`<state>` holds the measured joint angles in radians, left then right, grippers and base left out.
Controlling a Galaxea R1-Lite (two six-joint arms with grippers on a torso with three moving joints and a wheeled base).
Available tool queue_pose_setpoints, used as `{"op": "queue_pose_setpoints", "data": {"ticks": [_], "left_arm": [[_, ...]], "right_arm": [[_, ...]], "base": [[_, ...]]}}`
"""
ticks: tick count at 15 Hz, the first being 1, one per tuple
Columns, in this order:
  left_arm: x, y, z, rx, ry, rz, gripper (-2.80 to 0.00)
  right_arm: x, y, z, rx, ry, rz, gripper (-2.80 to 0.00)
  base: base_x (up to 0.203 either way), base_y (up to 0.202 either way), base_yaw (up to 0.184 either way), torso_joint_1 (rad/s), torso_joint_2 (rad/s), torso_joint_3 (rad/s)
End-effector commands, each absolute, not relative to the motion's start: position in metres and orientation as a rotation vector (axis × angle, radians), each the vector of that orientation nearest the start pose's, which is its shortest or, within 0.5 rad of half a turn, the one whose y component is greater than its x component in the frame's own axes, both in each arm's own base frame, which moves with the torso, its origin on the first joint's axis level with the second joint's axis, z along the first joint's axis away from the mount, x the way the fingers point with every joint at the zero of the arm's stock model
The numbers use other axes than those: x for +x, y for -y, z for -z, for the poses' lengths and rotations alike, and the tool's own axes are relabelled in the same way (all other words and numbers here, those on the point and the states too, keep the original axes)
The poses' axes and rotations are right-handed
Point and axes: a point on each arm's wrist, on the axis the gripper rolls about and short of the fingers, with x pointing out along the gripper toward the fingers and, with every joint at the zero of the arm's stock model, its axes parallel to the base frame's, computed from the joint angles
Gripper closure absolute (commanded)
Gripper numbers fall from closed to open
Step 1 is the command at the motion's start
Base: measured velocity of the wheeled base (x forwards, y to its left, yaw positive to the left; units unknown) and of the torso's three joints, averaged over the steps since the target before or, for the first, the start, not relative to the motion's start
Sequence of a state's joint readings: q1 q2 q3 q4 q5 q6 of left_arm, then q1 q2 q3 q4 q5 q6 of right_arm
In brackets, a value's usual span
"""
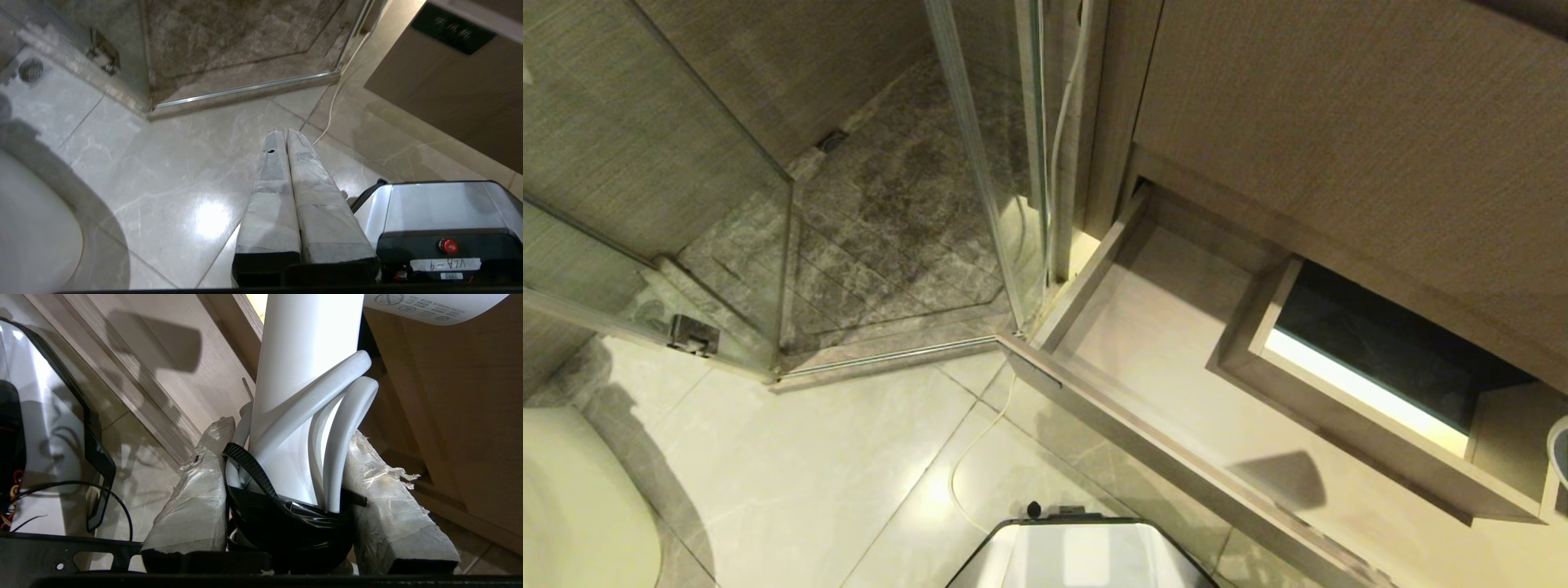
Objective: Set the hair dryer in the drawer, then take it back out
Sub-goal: Put it into the drawer
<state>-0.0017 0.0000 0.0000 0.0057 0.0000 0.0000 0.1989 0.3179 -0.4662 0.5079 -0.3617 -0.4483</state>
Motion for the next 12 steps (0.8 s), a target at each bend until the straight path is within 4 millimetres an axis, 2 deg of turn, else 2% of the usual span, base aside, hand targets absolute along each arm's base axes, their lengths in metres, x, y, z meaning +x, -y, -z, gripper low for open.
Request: {"op": "queue_pose_setpoints", "data": {"ticks": [1, 7, 12], "left_arm": [[-0.0227, 0.0, -0.0746, 0.0, -0.006, 0.002, 0.0], [-0.0227, 0.0, -0.0746, 0.0, -0.006, 0.002, 0.0], [-0.0227, 0.0, -0.0746, 0.0, -0.006, 0.002, 0.0]], "right_arm": [[-0.0267, 0.0135, -0.1579, -0.543, -0.37, 0.085, 0.0], [-0.0264, 0.0134, -0.1562, -0.545, -0.378, 0.084, 0.0], [-0.0264, 0.0133, -0.1546, -0.545, -0.386, 0.077, 0.0]], "base": [[0.0, 0.0, 0.0, 0.135, 0.05, 0.197], [0.0, 0.0, 0.0, 0.064, 0.04, 0.089], [0.005, 0.004, -0.147, 0.013, 0.01, 0.02]]}}
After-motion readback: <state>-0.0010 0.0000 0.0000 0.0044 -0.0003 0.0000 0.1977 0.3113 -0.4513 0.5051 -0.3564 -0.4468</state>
